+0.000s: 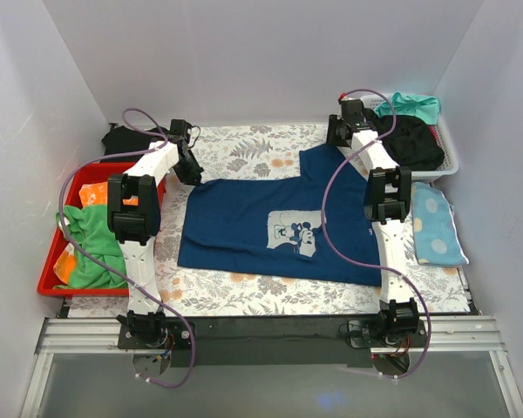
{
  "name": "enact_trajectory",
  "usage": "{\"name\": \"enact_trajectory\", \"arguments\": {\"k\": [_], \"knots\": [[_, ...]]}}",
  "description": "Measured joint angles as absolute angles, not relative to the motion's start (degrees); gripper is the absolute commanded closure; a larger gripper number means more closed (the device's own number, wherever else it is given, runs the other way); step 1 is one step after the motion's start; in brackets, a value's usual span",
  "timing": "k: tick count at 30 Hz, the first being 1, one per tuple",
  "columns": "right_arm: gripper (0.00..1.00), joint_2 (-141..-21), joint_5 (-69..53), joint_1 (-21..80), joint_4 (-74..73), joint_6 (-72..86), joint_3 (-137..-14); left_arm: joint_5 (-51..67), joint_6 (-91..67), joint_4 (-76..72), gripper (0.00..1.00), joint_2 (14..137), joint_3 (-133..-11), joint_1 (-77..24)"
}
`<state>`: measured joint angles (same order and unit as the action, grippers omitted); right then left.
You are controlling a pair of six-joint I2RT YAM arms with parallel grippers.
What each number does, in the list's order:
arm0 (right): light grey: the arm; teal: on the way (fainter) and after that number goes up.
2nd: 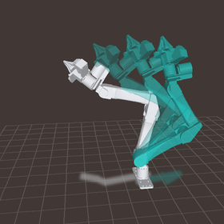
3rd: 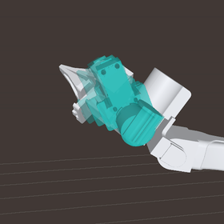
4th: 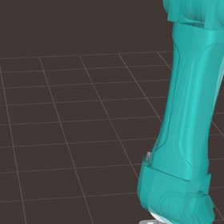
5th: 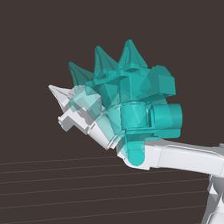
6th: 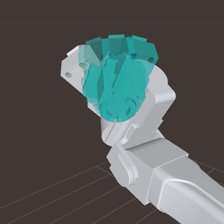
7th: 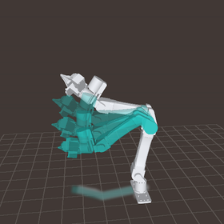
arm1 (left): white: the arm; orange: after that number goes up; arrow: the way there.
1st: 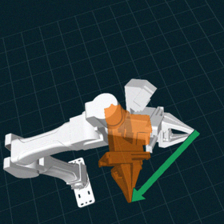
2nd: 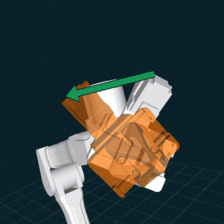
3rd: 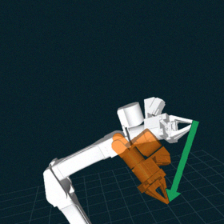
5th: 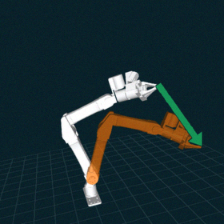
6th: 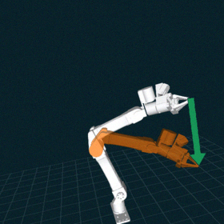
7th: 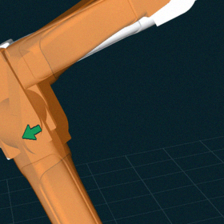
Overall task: Fold and stack the t-shirts
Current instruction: Grap the side of the flattened tshirt furthest away from the robot with both arms
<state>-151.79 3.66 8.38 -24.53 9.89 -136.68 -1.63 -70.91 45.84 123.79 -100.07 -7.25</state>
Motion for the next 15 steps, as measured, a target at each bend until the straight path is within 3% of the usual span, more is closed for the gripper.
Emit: {"name": "enact_trajectory", "arguments": {"k": [7,15], "knots": [[0.69,-152.42,2.26,7.92,-24.43,12.34,-137.51,-1.5,-70.89,45.84,1.0,123.79,-100.22,-7.25],[0.8,-152.42,1.65,8.62,-24.71,13.1,-137.51,-1.19,-70.91,45.84,1.0,123.79,-100.22,-7.25]]}}
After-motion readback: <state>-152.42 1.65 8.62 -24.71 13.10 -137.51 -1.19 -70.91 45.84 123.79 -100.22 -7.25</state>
